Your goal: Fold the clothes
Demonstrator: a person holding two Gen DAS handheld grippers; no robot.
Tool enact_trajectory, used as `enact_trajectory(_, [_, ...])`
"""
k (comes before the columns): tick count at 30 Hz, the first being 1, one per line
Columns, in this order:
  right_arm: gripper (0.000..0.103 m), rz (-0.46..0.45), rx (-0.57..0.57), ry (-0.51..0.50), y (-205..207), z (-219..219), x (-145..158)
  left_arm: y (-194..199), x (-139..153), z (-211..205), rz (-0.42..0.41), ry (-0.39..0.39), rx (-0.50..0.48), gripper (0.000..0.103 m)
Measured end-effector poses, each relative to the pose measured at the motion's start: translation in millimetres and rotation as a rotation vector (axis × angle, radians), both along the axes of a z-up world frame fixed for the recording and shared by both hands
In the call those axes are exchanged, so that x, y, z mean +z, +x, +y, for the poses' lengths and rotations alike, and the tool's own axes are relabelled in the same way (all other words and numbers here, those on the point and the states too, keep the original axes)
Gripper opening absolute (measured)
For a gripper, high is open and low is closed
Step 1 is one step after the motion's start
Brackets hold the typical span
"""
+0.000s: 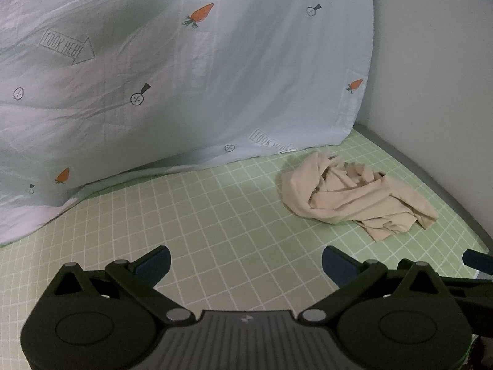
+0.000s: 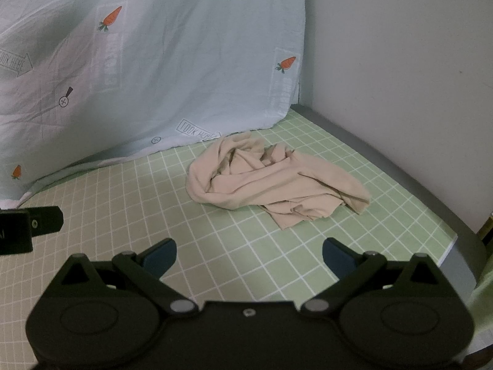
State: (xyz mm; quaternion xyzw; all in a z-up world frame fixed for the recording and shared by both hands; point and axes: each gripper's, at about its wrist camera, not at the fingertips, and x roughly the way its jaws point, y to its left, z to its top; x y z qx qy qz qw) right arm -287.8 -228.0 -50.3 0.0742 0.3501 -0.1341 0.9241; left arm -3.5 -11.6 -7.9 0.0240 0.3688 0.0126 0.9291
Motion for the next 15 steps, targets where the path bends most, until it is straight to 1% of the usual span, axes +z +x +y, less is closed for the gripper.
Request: enact_trajectory(15, [0.102,0.011,-0.002,-0.003,3.8,1.2,-1.6,4.4,-2.3,2.2,0.014,-0.007,-0.002,0.103])
